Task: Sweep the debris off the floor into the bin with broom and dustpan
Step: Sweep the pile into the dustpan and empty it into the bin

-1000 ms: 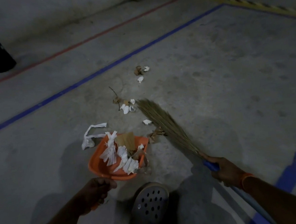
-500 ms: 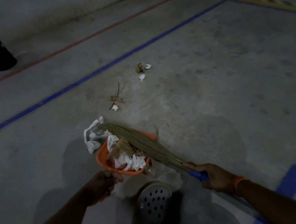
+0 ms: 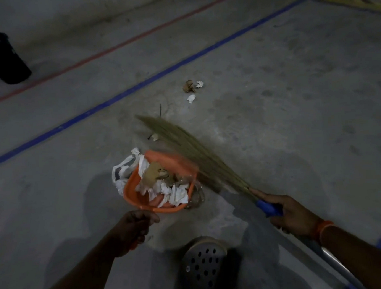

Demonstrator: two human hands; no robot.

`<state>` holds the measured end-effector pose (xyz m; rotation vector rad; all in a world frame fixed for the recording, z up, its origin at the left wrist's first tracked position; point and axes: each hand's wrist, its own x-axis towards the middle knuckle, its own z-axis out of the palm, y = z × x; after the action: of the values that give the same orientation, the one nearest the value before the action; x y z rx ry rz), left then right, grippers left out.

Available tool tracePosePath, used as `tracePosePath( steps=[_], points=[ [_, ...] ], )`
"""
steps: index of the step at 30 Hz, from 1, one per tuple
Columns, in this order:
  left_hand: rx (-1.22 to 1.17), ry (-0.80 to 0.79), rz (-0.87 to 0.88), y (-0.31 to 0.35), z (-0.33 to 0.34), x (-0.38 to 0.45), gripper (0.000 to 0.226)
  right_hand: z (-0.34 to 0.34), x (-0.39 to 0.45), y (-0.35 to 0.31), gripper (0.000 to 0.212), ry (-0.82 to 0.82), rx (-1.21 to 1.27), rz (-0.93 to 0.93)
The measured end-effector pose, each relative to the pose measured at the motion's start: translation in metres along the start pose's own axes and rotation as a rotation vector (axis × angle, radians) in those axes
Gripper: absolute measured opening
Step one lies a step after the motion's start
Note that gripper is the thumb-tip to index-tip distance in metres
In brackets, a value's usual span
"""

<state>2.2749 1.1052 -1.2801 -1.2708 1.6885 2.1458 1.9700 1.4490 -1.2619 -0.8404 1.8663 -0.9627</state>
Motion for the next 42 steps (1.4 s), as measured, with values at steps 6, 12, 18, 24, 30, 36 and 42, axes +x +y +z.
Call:
tracePosePath(
  steps=[6,12,18,24,30,36,42],
  points=[
    [-0.015,0.06,0.002,0.003,-0.018,-0.002,0.025,-0.01,0.015,-0.009,0.087,0.141,0.062,0.068],
    [-0.08,0.137,0.052,0.011,-0.026,0.003,0.025,-0.016,0.038,-0.018,0.088,0.213,0.094,0.113],
    [-0.192,0.079,0.132,0.035,-0.039,0.011,0.034,-0.021,0.06,-0.033,0.086,0.2,0.07,0.108],
    [-0.245,0.179,0.175,0.079,-0.056,0.017,0.017,-0.021,0.09,-0.07,0.086,0.166,0.086,0.087],
    [-0.304,0.265,0.208,0.14,-0.065,-0.013,0.022,-0.008,0.114,-0.167,0.076,0.075,0.132,0.117],
    [-0.321,0.296,0.148,0.234,-0.108,-0.077,0.019,0.01,0.146,-0.326,0.072,0.008,0.19,0.063],
    [-0.415,0.387,0.111,0.345,-0.192,-0.116,0.021,0.009,0.212,-0.478,0.072,0.025,0.261,0.073]
  ],
)
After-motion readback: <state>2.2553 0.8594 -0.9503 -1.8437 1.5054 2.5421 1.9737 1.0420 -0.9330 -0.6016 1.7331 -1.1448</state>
